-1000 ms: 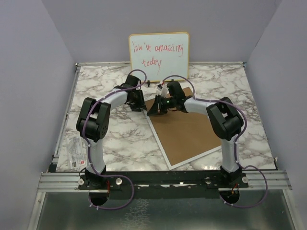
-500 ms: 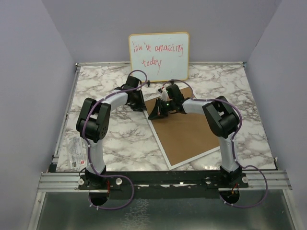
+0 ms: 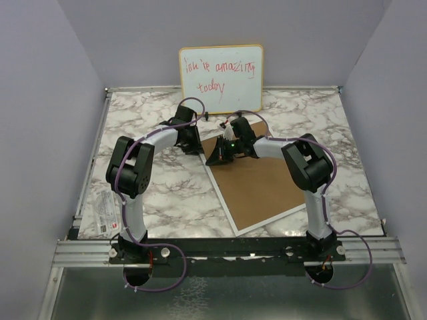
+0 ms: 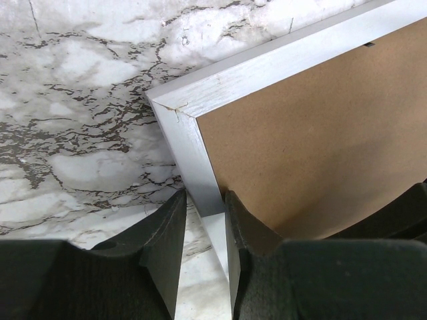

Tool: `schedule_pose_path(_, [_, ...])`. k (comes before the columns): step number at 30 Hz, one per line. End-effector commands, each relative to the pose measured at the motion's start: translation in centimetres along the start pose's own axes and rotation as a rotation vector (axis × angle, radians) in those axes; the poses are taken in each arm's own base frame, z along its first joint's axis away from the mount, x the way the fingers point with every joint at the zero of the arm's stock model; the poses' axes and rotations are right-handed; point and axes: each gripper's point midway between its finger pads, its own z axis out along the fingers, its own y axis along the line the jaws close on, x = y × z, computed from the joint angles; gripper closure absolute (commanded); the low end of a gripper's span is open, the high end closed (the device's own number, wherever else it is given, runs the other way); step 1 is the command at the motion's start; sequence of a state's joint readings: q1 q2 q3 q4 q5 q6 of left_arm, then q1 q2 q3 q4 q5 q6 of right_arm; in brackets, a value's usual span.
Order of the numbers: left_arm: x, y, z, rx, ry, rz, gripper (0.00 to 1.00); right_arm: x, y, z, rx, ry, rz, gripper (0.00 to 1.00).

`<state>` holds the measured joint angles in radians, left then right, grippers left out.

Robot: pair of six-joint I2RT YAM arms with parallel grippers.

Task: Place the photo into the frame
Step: Install the photo frame at the center of the board.

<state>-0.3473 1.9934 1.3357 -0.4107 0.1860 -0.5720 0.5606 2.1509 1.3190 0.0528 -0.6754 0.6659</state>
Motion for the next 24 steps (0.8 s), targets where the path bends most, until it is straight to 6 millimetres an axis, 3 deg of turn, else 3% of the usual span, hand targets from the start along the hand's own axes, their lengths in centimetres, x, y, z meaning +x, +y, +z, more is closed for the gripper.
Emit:
schedule_pose_path(1, [7.4, 8.9, 2.9, -0.314, 0.214, 0.019, 0.70, 0.6, -3.8, 0.3, 0.121, -0.003, 0.040, 0.99])
schedule_pose_path(8, [7.7, 9.2, 2.9, -0.322, 0.221, 0.023, 0.71, 1.4, -6.6, -0.4, 0.202, 0.008, 0.096, 0.99])
schedule_pose_path(24, [8.0, 9.5, 3.0, -0.332, 0.229, 0.029, 0.73, 2.7, -10.8, -0.8, 0.321, 0.023, 0.169, 0.99])
